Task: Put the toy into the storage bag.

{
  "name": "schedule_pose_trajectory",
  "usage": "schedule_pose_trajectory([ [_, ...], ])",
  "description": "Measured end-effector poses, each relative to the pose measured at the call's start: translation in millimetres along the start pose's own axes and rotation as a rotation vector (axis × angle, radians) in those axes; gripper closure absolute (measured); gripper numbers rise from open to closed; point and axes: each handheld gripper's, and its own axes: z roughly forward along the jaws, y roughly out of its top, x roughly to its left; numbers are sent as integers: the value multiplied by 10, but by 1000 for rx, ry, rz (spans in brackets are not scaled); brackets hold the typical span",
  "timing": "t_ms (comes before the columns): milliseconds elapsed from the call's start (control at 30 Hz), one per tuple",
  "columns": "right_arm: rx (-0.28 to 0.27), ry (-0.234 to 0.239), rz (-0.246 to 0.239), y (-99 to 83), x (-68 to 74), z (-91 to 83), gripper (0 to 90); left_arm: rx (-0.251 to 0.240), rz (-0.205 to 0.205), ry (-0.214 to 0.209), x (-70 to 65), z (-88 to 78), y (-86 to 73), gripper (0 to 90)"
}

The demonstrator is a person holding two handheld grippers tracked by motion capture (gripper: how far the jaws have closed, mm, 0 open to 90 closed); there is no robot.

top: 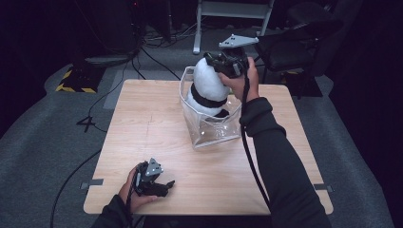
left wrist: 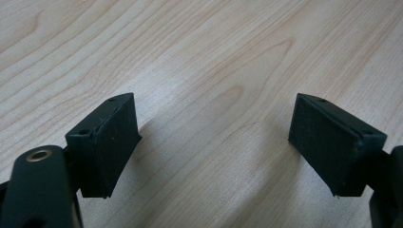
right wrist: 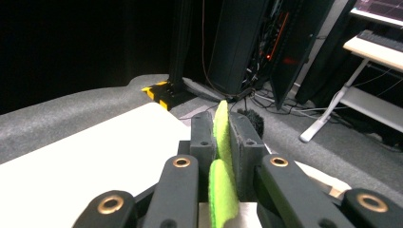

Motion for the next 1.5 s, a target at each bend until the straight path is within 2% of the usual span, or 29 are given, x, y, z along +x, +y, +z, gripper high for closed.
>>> schedule_pose_trajectory([
  [333, 63, 38, 4, -190, 29, 68, 824, 3, -1, -3, -2, -3, -1, 173],
  [433, 82, 40, -3, -242, 46, 88, 884, 4, 1, -4, -4, -6, -4, 173],
  [500, 103, 65, 4, -278, 36, 105, 885, 4, 2, -4, -4, -6, -3, 174],
  [567, 127, 58, -8, -328, 58, 140, 886, 4, 2, -4, -3, -7, -3, 173],
  [633, 160, 69, -18, -393, 74, 192, 886, 4, 2, -4, -4, -7, -3, 173],
  [1167, 142, 67, 15, -523, 47, 179, 869, 2, 1, -6, -6, -7, -6, 173],
  [1500, 133, 70, 24, -535, 30, 135, 817, 2, 1, -5, -6, -8, -6, 173],
])
